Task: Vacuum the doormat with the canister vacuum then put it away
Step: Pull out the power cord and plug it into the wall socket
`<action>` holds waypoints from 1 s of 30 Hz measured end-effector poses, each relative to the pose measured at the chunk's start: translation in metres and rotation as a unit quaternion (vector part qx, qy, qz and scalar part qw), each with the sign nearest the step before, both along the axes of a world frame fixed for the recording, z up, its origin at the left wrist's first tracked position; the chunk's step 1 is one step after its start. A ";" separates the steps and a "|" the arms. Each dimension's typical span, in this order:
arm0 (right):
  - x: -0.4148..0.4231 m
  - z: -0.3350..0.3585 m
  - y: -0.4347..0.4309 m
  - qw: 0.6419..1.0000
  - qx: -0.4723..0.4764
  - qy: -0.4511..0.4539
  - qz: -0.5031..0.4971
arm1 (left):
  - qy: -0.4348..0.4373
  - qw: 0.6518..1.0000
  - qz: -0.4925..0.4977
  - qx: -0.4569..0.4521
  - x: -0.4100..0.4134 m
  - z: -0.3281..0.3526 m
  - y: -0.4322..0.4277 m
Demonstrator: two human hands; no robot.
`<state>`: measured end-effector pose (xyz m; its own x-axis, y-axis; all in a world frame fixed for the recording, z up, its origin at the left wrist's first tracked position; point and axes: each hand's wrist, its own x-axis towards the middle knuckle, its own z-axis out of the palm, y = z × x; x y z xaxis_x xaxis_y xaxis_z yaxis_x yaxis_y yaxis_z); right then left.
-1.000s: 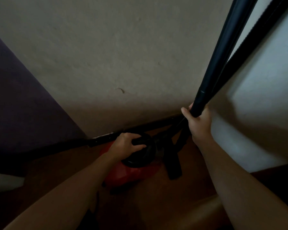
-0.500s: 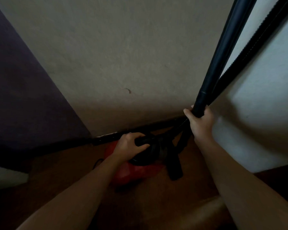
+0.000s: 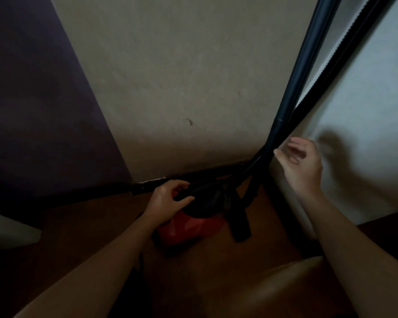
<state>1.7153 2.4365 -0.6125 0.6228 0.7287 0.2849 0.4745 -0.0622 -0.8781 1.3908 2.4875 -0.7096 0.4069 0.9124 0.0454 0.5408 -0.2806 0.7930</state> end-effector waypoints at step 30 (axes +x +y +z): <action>-0.167 -0.062 0.068 0.744 -0.325 -0.265 0.520 | 0.045 0.995 0.040 -0.081 -0.102 -0.072 -0.013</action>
<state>1.5480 2.5043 -0.6740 -0.4492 0.8290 -0.3332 0.8316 0.2516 -0.4951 1.2889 2.4748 -0.7821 0.3292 0.9340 -0.1389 0.6271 -0.1062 0.7717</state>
